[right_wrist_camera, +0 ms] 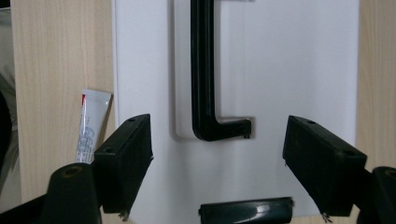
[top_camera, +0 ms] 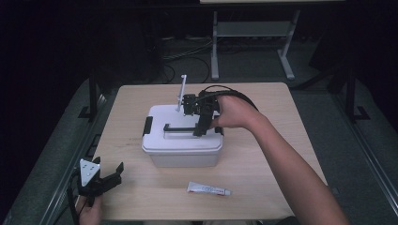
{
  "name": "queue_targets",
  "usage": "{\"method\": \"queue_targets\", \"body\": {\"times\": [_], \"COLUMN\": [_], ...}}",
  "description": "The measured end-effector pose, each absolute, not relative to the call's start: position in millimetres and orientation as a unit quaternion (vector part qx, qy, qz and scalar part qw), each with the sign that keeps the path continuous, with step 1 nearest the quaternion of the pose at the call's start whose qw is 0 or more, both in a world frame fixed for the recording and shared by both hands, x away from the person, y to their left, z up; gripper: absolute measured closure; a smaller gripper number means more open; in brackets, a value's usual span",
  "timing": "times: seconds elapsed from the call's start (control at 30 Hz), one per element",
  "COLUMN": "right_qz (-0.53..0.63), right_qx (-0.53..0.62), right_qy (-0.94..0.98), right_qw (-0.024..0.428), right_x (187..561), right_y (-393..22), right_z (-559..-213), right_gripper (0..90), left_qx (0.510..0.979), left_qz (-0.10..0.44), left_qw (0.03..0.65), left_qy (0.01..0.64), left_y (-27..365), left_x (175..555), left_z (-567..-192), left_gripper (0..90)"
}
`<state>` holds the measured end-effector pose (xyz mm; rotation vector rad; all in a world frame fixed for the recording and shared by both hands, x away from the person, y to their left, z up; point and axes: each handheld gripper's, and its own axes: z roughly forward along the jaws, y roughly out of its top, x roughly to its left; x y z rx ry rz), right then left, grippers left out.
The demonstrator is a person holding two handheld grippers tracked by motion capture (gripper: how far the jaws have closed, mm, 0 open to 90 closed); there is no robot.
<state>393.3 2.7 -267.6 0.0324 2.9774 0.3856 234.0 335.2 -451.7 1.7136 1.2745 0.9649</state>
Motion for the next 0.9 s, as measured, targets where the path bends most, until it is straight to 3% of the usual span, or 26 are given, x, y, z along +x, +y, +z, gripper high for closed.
{"method": "queue_targets", "body": {"times": [0.23,0.9], "right_qz": [0.127,0.123], "right_qx": [0.003,-0.012], "right_qy": [0.989,0.990], "right_qw": [0.070,0.065], "right_x": [393.1,395.5], "right_y": [13.3,38.3], "right_z": [-270.2,-277.7], "right_gripper": [27.2,51.6], "left_qx": [0.674,0.674], "left_qz": [0.379,0.381], "left_qw": [0.388,0.388], "left_qy": [0.501,0.499], "left_y": [334.7,335.3], "left_x": [233.9,233.3], "left_z": [-451.7,-451.3], "left_gripper": [15.0,15.0]}}
